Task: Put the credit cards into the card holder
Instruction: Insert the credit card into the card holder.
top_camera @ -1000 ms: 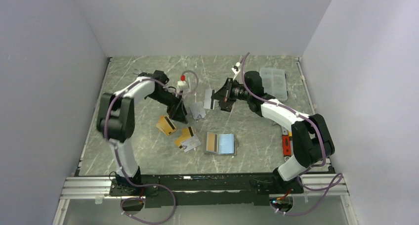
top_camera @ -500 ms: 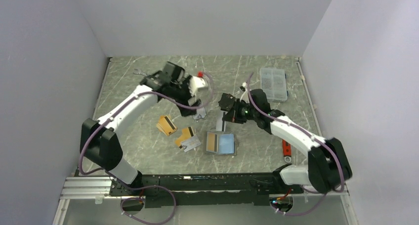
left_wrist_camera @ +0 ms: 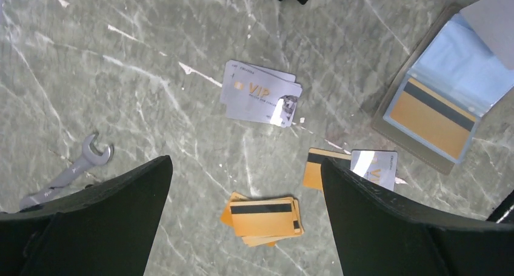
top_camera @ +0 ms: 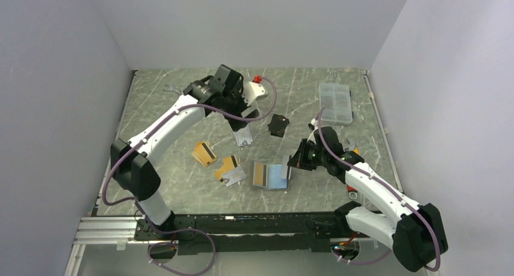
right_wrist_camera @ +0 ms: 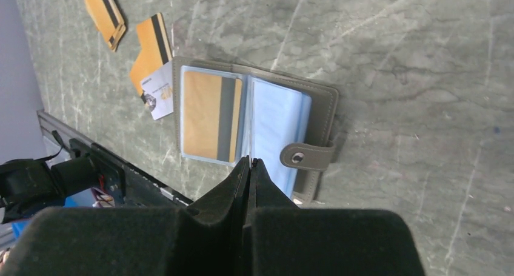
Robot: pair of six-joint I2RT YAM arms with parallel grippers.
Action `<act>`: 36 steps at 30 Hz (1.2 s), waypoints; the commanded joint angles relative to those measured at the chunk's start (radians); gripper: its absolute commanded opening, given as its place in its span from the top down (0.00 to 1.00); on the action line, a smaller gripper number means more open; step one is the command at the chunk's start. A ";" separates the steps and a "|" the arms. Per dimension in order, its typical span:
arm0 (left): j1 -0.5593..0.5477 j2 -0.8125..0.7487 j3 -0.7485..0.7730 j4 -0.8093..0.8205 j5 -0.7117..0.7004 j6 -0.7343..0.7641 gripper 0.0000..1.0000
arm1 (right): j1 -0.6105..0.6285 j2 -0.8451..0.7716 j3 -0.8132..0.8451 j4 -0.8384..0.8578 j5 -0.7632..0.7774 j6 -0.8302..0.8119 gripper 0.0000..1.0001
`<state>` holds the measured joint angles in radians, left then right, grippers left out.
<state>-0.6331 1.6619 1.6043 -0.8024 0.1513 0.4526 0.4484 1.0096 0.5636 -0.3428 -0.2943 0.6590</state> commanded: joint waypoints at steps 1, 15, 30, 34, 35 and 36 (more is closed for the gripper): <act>0.021 0.101 0.144 -0.236 0.023 -0.015 0.01 | -0.001 -0.045 -0.007 -0.064 0.072 0.015 1.00; 0.102 -0.110 -0.254 0.087 -0.183 -0.206 0.01 | 0.000 -0.057 -0.049 -0.076 0.095 0.026 1.00; 0.080 -0.156 -0.350 0.025 -0.106 -0.091 0.01 | 0.000 -0.095 -0.103 -0.043 0.076 0.072 1.00; 0.077 -0.162 -0.379 0.070 0.015 -0.171 0.01 | 0.001 -0.093 -0.097 -0.060 0.094 0.060 1.00; 0.072 -0.162 -0.385 0.080 0.046 -0.192 0.01 | 0.001 -0.090 -0.096 -0.064 0.101 0.057 1.00; 0.068 -0.161 -0.393 0.095 0.075 -0.211 0.02 | 0.002 -0.088 -0.095 -0.067 0.107 0.055 1.00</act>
<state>-0.5472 1.5059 1.2278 -0.7448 0.0616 0.3302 0.4488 0.9318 0.4644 -0.4072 -0.2146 0.7158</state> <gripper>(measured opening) 0.995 0.009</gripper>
